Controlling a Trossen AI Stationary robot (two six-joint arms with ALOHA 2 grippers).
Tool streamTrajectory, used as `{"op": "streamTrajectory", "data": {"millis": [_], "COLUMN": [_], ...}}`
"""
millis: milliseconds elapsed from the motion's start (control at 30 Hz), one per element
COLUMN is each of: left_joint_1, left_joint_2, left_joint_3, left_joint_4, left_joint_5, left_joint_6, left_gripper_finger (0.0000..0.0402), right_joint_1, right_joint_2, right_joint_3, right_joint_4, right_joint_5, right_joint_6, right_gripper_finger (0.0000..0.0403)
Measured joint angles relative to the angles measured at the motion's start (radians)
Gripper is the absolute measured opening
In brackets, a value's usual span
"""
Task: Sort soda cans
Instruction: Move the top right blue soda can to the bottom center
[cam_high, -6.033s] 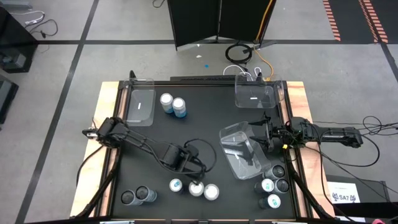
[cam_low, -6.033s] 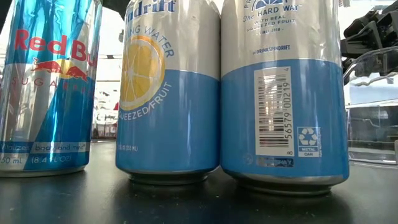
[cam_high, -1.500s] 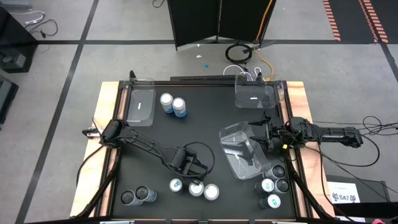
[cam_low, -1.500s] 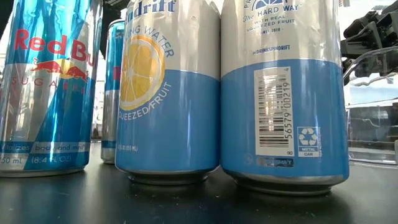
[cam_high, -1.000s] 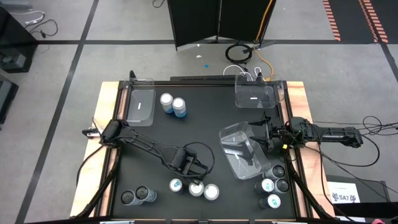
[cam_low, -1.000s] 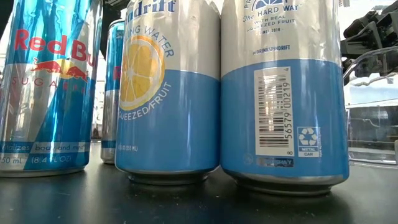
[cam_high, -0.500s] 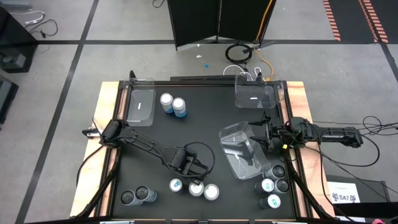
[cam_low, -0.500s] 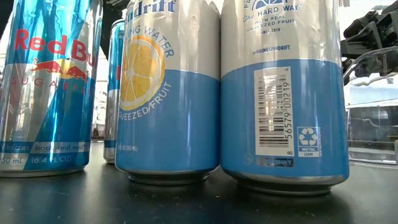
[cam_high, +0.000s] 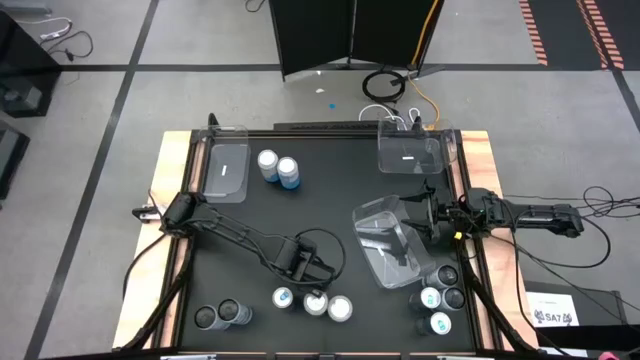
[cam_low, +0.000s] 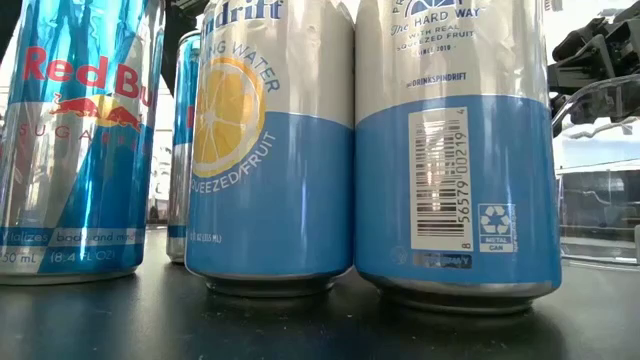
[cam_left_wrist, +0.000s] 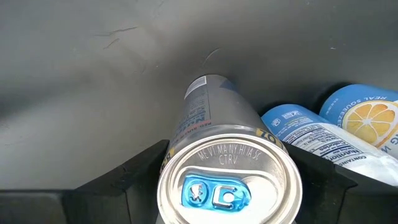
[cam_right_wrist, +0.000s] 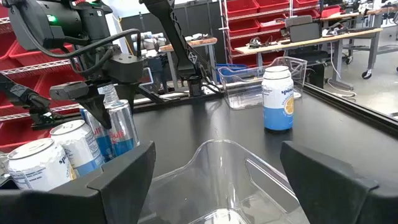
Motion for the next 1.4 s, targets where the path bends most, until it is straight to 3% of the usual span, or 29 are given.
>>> {"op": "streamTrajectory", "data": {"millis": [933,1233,1400], "left_joint_1": [0.0,0.0,0.0], "left_joint_2": [0.0,0.0,0.0], "left_joint_3": [-0.001,-0.001,-0.001], "left_joint_4": [0.003,0.006,0.001], "left_joint_5": [0.0,0.001,0.003], "left_joint_6": [-0.002,0.007,0.007], "left_gripper_finger": [0.028,0.0351,0.0363], "right_joint_1": [0.0,0.0,0.0], "right_joint_2": [0.0,0.0,0.0], "right_joint_3": [0.0,0.0,0.0], "right_joint_4": [0.0,0.0,0.0], "right_joint_5": [0.0,0.0,0.0], "right_joint_6": [0.0,0.0,0.0], "right_gripper_finger": [0.0338,0.0338,0.0338]}}
